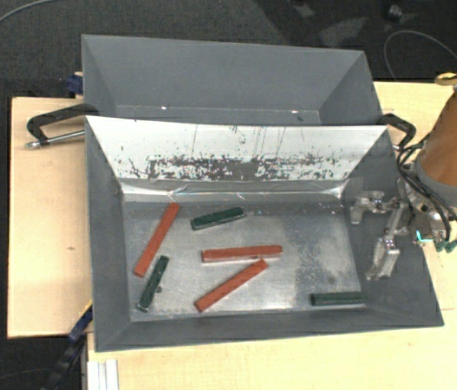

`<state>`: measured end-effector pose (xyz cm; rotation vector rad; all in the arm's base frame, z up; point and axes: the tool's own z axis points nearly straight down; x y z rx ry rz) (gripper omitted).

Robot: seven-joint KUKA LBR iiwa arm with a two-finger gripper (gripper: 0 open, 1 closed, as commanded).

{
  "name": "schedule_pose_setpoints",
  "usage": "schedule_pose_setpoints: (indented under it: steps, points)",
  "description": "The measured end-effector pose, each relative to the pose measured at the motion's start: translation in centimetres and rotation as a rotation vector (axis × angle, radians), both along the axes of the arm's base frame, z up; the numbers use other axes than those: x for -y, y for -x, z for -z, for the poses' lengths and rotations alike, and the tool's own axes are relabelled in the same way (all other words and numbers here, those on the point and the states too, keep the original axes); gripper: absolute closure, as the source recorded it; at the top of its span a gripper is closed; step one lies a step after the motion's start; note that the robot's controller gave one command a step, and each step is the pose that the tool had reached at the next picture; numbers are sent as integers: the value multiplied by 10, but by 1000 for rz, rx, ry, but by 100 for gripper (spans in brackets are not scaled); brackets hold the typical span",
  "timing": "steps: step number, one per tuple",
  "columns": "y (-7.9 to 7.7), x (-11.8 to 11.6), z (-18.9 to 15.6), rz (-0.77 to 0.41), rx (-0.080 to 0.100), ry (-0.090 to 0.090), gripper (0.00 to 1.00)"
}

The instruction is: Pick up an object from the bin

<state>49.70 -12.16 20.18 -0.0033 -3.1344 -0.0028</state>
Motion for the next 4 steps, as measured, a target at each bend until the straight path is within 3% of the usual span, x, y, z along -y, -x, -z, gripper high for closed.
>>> schedule_pose_setpoints:
  steps: [1,2,3,4]
  points:
    - [-66,-51,126,-324,6,-3,0]
    - [-21,-142,68,-187,9,-4,0]
    - [-58,-150,133,-207,11,0,0]
    - [-58,-149,131,-207,12,0,100]
